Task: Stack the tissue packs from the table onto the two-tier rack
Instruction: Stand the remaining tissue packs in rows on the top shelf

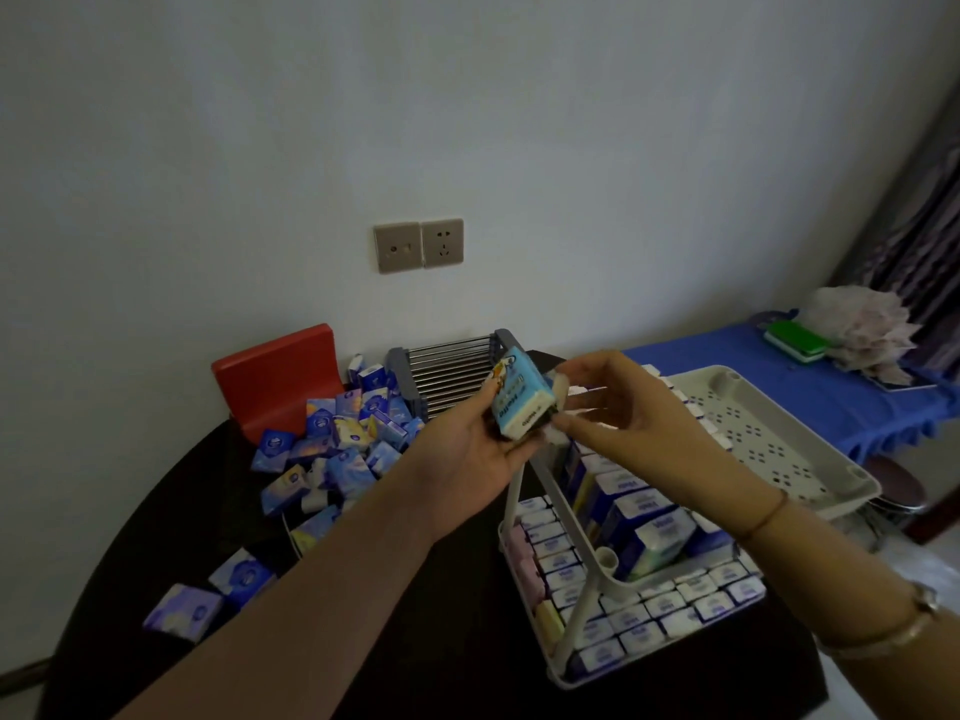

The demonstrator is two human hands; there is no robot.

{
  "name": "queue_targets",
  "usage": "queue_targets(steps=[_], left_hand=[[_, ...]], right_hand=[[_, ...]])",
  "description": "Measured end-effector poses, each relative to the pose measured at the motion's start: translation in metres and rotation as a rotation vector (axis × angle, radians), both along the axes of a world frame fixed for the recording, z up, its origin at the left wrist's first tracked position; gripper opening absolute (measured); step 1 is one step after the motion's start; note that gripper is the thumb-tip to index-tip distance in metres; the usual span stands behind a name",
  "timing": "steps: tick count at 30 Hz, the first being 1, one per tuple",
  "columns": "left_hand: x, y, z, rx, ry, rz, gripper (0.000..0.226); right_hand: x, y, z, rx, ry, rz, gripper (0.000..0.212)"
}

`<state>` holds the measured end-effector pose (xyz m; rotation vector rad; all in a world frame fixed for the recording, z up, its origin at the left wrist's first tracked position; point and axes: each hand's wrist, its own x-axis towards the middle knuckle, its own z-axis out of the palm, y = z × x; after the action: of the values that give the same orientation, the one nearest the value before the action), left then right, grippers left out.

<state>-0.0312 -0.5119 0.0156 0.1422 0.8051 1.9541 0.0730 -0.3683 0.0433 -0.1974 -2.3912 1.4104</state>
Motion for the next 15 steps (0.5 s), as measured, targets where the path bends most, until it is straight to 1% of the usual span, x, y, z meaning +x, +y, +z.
queue_targets(steps=[2,4,6,8,10,12,15], left_hand=[[0.000,0.000,0.001,-0.029,0.037,-0.028,0.035],[0.001,-0.003,0.003,-0.064,0.075,-0.061,0.031],[-0.004,-0.008,0.001,-0.102,0.104,-0.088,0.031],[-0.015,-0.015,-0.003,-0.195,0.142,-0.095,0.037],[-0.024,-0.020,-0.004,-0.350,0.175,-0.093,0.041],[-0.026,-0.023,-0.003,-0.426,0.171,-0.141,0.039],[-0.018,-0.022,0.005,-0.441,0.192,-0.237,0.036]], right_hand=[[0.000,-0.002,-0.002,0.124,-0.008,-0.030,0.044],[0.001,-0.002,0.002,0.199,0.036,-0.067,0.041],[0.004,0.000,0.011,0.277,0.030,-0.017,0.037],[0.006,0.007,0.021,0.362,-0.048,0.129,0.032],[0.007,0.015,0.026,0.485,-0.149,0.258,0.030],[0.005,0.019,0.028,0.642,-0.230,0.285,0.035],[0.000,0.018,0.027,0.779,-0.264,0.277,0.034]])
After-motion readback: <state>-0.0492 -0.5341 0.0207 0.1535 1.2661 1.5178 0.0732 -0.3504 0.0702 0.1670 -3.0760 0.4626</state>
